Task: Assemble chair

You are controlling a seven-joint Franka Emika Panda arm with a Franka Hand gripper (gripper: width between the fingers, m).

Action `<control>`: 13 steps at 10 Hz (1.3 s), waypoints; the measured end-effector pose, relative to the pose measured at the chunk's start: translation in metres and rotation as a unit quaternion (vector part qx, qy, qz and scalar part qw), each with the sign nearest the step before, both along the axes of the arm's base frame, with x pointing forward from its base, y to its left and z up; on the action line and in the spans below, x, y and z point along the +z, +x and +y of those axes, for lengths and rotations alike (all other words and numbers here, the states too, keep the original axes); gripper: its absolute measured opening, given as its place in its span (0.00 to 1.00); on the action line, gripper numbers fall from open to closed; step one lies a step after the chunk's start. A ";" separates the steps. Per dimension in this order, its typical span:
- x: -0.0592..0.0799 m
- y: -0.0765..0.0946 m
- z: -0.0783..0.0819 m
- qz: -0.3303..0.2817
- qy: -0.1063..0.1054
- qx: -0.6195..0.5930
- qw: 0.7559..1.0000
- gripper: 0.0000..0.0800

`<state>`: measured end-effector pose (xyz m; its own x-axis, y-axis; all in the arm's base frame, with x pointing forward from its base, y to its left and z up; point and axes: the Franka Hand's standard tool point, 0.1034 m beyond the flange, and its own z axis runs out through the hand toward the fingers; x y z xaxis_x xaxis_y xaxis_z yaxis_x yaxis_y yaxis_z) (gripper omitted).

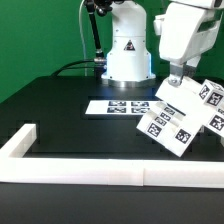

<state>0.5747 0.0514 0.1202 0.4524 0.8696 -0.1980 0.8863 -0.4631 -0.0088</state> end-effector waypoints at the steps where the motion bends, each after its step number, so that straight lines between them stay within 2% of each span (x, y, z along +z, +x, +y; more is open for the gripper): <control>1: -0.002 -0.001 -0.007 0.003 0.000 0.001 1.000 0.81; 8: -0.014 -0.008 -0.044 0.014 0.002 -0.009 1.000 0.81; 12: -0.013 -0.008 -0.051 0.013 0.002 -0.014 1.000 0.81; 13: -0.009 -0.006 -0.050 0.011 0.002 -0.014 1.000 0.81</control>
Offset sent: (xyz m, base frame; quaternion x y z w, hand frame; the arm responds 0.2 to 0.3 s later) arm -0.0089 -0.0158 -0.0107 0.0026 0.0241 -0.0159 0.9996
